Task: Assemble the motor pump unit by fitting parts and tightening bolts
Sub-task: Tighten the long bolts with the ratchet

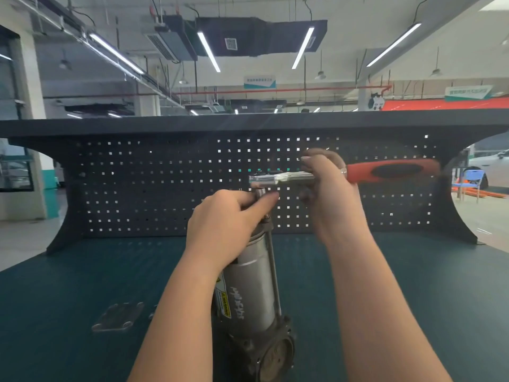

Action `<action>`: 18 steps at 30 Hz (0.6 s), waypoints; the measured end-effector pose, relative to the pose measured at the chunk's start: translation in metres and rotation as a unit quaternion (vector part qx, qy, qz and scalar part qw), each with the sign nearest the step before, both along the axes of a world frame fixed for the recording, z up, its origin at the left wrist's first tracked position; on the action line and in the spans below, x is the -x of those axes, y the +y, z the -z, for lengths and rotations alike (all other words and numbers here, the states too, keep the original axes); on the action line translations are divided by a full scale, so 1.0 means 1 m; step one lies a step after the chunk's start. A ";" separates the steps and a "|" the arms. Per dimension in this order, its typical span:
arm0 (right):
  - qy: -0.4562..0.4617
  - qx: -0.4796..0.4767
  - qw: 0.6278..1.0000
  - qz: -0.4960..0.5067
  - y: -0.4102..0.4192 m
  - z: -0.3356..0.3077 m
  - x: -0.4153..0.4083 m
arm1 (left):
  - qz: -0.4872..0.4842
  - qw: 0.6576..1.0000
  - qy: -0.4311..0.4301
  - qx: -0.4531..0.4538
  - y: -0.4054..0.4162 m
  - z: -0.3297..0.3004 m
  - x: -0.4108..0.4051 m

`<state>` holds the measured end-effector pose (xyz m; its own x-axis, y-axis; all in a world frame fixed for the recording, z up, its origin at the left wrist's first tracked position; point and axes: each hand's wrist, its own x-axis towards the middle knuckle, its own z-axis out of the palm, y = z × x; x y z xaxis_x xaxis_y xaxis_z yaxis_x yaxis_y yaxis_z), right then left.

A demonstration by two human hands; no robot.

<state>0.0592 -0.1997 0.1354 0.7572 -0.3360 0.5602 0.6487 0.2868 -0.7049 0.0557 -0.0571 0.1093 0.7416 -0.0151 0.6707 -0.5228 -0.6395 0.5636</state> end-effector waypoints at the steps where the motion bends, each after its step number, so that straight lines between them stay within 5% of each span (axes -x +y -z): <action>1: 0.033 -0.021 0.998 -0.043 -0.003 0.002 -0.004 | 0.005 1.000 0.000 -0.003 0.000 0.000 -0.001; 3: 0.024 -0.048 0.997 -0.053 -0.001 0.005 -0.010 | 0.003 1.000 -0.011 -0.010 -0.002 0.001 -0.001; 11: -0.201 0.061 0.949 0.235 0.044 -0.002 0.022 | -0.027 1.000 -0.008 -0.010 -0.014 -0.008 0.005; 15: -0.186 0.261 0.887 0.333 0.062 0.004 0.030 | -0.004 0.997 -0.072 -0.031 -0.026 -0.011 0.001; 18: -0.146 0.239 0.899 0.336 0.041 -0.001 0.031 | 0.027 0.999 -0.017 -0.040 -0.001 -0.002 0.003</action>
<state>0.0286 -0.1583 0.1361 0.2708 -0.3308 0.9040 0.7401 -0.5290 -0.4153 0.0525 -0.0585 0.1117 0.7145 -0.1084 0.6911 -0.5756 -0.6526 0.4927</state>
